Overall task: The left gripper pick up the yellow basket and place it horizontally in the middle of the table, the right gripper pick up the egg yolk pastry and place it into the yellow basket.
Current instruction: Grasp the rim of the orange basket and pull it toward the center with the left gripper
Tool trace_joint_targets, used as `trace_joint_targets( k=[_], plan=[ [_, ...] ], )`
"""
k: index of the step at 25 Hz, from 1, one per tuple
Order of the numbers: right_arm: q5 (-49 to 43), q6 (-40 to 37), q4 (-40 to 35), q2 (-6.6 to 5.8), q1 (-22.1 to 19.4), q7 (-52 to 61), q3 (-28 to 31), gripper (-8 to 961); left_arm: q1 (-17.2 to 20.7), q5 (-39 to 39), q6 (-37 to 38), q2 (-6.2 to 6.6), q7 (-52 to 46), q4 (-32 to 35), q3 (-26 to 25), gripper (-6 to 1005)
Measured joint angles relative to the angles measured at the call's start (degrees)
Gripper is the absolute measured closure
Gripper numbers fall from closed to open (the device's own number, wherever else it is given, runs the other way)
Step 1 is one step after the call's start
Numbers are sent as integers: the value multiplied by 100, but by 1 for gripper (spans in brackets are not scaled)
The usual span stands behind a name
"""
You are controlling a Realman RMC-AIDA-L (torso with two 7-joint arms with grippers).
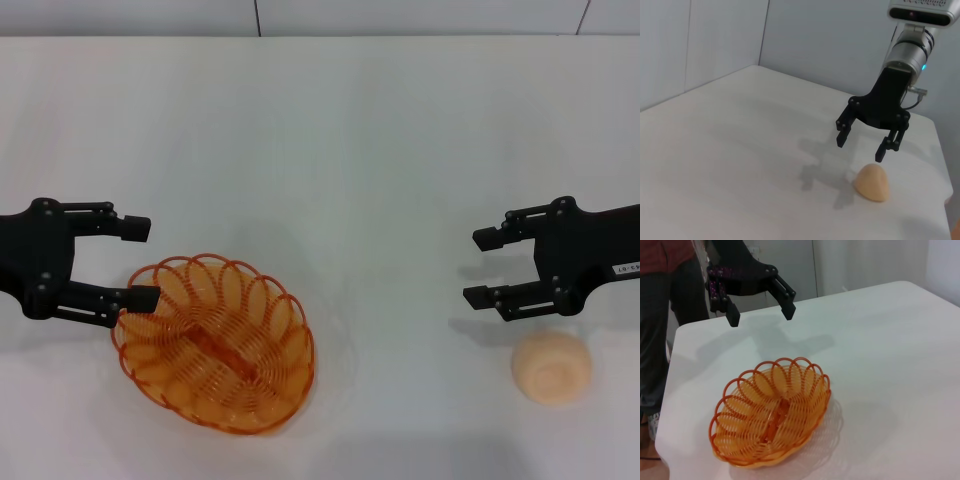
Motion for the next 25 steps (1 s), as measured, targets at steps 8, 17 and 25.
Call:
trace_joint_targets(
  k=[8, 17, 25],
  plan=[
    [8, -1, 1, 0, 0, 1, 0, 276, -43, 0, 0, 1, -66, 0, 0, 116],
    [20, 56, 2, 0, 0, -14, 2, 277, -161, 103, -83, 46, -891, 206, -12, 122],
    [28, 56, 0, 8, 48, -37, 9, 278, -382, 773, -263, 36, -2356, 503, -71, 127]
  ],
)
